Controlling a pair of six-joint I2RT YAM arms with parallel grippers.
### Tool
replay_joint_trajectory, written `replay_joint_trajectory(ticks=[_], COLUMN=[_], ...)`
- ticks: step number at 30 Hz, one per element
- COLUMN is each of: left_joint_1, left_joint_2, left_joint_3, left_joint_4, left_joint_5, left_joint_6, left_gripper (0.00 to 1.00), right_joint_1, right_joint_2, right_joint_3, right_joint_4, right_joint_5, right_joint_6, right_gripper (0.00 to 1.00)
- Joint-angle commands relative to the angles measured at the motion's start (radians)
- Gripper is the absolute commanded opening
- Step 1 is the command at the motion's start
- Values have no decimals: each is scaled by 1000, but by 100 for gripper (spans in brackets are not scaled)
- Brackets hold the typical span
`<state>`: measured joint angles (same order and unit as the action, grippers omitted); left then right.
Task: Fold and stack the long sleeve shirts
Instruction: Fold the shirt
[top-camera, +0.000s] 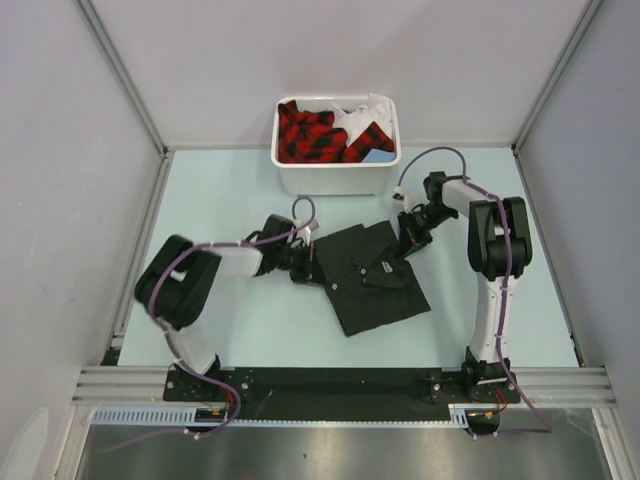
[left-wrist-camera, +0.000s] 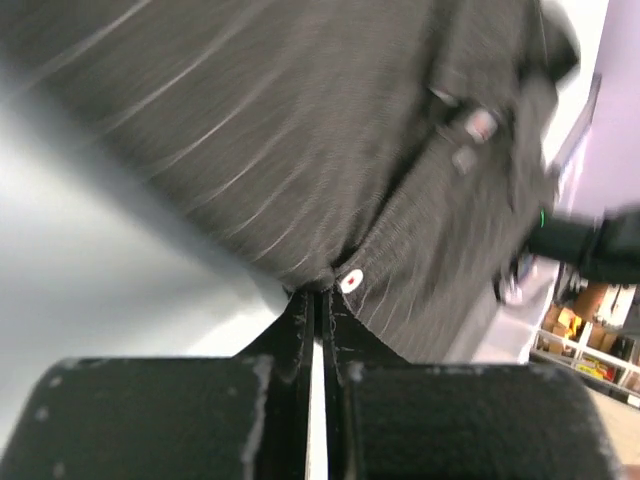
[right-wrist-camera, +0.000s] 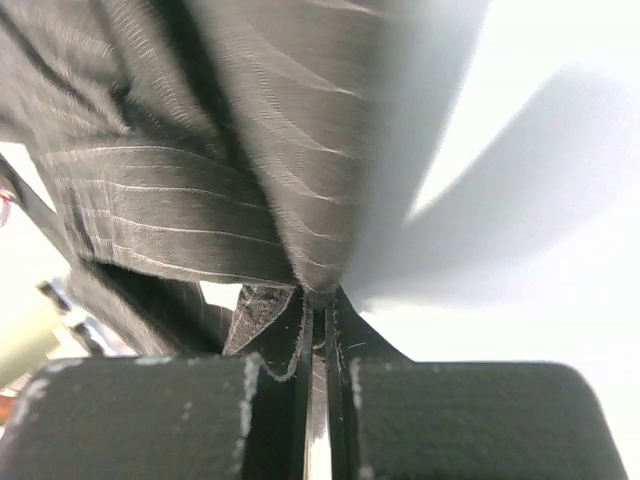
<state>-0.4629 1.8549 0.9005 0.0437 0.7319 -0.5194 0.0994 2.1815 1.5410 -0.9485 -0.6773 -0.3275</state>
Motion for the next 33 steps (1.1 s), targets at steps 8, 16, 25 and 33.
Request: replay_joint_trajectory(ticks=[8, 16, 25, 33], left_joint_1=[-31, 274, 452, 426], left_joint_2=[-637, -717, -462, -99], left_joint_3=[-287, -97, 53, 316], left_joint_4=[-281, -507, -479, -563], left_joint_5=[46, -129, -72, -14], left_joint_6=[18, 185, 214, 556], left_gripper=[77, 100, 99, 61], right_joint_1=[347, 506, 479, 249], right_joint_2=[-20, 87, -13, -242], right_joint_3=[44, 293, 458, 35], right_joint_4=[203, 293, 177, 237], right_joint_5=[130, 183, 256, 55], right_joint_6=[-202, -386, -389, 63], right_gripper=[0, 0, 55, 54])
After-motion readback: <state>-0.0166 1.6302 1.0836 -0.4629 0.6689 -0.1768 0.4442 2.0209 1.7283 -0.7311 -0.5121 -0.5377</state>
